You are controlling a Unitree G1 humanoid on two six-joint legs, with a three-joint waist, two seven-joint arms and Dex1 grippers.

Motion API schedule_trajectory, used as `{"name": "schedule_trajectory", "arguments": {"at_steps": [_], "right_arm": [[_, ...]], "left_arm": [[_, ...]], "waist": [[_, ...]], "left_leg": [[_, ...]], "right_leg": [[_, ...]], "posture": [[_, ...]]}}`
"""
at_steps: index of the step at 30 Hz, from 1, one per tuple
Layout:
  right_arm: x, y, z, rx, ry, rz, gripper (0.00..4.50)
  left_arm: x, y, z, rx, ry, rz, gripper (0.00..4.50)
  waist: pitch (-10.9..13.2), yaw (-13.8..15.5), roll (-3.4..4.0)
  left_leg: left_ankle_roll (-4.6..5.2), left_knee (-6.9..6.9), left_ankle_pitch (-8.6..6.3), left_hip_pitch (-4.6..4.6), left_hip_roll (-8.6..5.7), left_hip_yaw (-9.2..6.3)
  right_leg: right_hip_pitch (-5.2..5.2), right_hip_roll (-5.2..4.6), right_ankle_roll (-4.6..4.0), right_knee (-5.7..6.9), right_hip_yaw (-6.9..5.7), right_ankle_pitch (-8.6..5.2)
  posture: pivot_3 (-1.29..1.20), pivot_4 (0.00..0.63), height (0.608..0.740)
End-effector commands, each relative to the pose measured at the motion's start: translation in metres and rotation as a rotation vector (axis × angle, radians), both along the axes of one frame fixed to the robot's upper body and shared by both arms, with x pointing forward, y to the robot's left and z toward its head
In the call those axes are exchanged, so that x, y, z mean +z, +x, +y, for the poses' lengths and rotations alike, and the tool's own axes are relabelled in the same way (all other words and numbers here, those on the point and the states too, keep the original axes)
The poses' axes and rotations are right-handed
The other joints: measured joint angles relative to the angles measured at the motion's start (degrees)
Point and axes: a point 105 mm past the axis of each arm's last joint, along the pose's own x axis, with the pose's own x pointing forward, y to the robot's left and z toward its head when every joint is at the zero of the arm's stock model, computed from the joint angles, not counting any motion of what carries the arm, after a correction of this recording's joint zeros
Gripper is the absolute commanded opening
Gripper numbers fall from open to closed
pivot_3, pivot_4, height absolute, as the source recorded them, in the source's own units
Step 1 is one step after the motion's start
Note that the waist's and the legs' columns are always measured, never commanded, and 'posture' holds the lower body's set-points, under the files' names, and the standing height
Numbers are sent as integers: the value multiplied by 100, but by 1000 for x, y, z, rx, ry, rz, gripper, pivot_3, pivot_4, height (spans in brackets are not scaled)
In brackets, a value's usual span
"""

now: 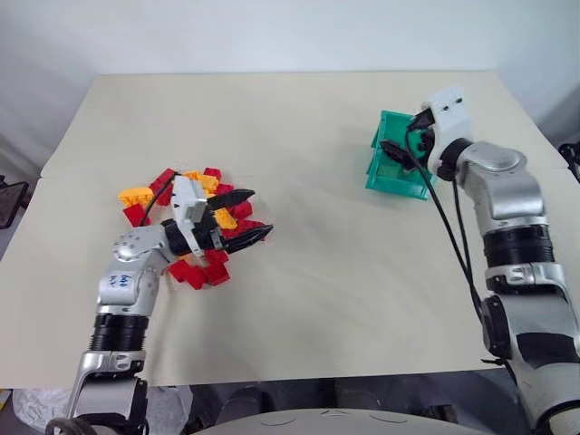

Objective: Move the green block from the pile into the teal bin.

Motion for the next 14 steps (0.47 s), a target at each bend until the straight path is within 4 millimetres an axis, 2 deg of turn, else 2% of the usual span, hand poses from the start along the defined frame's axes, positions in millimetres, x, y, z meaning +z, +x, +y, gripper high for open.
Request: {"name": "schedule_trajectory", "arguments": {"at_steps": [1, 3, 5, 7, 10, 14], "right_arm": [[-9, -53, 17, 326, -85, 26, 4477], [-29, -85, 18, 492, -137, 106, 4477], [-47, -109, 9, 591, -147, 198, 4477], [-60, -117, -6, 596, -162, 244, 4477], [-76, -122, -25, 590, -221, 291, 4477], [-77, -115, -33, 558, -183, 257, 4477]], "left_arm": [[16, -24, 25, -7, -22, -57, 4500], [7, -32, 42, 30, 34, -26, 4500], [-2, -46, 64, 76, 99, 5, 4500], [-8, -61, 87, 122, 136, 55, 4500], [-10, -71, 113, 222, 176, 48, 4500], [-12, -87, 125, 238, 183, 76, 4500]], "waist": [[0, 32, 0], [0, 79, 0], [1, 122, 1], [2, 124, 1], [3, 127, 2], [3, 133, 4]], "left_leg": [[-1, 2, -1, 0, 0, -6], [-1, 1, -2, -4, 0, -9], [0, 2, -3, -5, -4, 0], [0, 10, -3, -2, -3, 2], [0, 37, -5, 3, 2, 8], [-3, 44, -6, 46, 9, 3]], "right_leg": [[1, 1, 0, 1, -3, 0], [1, 2, 0, -6, -7, 0], [1, 1, 0, -12, -5, 0], [5, 1, 1, -8, -5, 0], [12, 2, 0, 4, 2, 2], [57, 1, -12, 3, 2, 10]], "posture": [[0, 150, 740], [0, 150, 740], [0, 150, 740], [0, 150, 740], [0, 150, 740], [0, 150, 740]]}}
